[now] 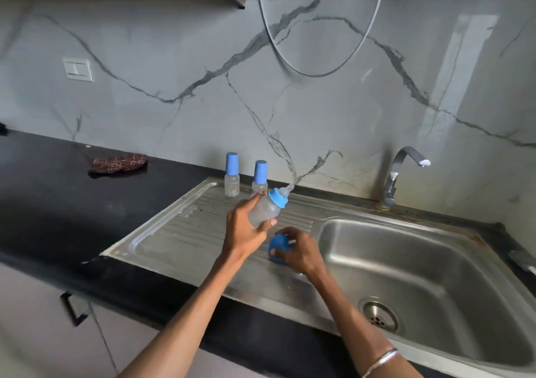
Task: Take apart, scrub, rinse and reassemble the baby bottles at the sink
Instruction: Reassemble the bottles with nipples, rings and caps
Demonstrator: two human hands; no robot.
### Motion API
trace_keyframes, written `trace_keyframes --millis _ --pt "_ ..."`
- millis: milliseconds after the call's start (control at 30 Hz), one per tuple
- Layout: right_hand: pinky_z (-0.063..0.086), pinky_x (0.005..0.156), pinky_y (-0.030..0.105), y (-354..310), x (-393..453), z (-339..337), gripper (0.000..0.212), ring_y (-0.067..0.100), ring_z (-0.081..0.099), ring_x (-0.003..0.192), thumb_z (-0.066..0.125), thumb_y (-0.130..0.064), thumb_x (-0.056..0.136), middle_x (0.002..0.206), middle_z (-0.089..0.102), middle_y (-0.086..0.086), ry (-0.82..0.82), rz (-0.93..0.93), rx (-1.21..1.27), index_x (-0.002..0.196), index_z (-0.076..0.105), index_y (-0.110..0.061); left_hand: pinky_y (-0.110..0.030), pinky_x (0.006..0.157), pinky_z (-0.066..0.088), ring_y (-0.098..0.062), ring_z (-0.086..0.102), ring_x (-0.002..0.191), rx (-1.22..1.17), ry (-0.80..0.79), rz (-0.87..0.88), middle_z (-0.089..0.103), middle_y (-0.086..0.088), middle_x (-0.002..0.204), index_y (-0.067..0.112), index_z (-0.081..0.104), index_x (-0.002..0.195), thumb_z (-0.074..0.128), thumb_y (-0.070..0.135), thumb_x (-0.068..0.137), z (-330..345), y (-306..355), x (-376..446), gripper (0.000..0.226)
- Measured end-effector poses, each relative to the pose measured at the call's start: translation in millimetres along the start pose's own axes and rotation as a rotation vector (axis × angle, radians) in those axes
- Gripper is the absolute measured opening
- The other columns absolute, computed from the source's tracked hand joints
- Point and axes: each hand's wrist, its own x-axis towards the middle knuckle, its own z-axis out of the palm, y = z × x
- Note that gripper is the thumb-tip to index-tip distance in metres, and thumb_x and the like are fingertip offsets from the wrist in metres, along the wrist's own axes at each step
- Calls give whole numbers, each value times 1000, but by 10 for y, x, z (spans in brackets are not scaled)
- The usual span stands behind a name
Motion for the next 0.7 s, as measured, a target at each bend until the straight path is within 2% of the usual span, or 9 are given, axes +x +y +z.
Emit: trace_keyframes --millis 133,233,333,467,533,633,700 --pt "59 80 30 -3 -28 -204 45 13 69 82 86 -32 73 104 69 -1 125 40 148 114 67 -24 -26 80 52 -9 64 90 9 21 4 68 5 100 28 65 125 84 25 69 50 22 -54 59" --pt "59 71 25 30 -84 -511 42 13 69 82 82 -29 80 103 69 3 239 18 273 117 66 -19 -25 78 52 -8 62 88 -5 4 22 67 7 97 23 68 115 85 21 69 169 107 -98 49" --pt "62 78 37 83 -151 -876 41 18 72 84 78 -35 84 105 71 4 335 27 426 119 65 -17 -28 72 51 -10 60 81 -7 -34 39 65 9 88 23 68 107 85 20 69 333 203 -139 42" --pt "60 74 29 188 -231 -1337 36 18 73 85 74 -34 88 106 71 11 453 -8 581 117 66 -13 -30 69 51 -13 59 78 -1 -111 39 65 8 84 25 67 105 84 24 68 654 329 -164 41" --pt "60 74 27 255 -266 -1522 34 20 72 89 73 -33 89 106 70 12 474 -20 608 116 67 -13 -28 71 50 -13 60 81 -14 -137 37 66 7 88 24 68 110 83 25 67 836 394 -174 45" --pt "60 83 36 420 -301 -1701 39 22 73 92 74 -40 87 106 72 10 451 -27 575 116 67 -15 -25 75 50 -12 62 86 -47 -184 42 66 6 95 23 68 115 83 24 67 1099 540 -195 51" --pt "60 84 37 534 -339 -1775 41 22 73 91 75 -47 83 104 73 8 434 -29 550 114 68 -20 -27 77 51 -13 61 85 -55 -222 68 65 6 95 25 67 115 82 22 67 1270 661 -212 50"
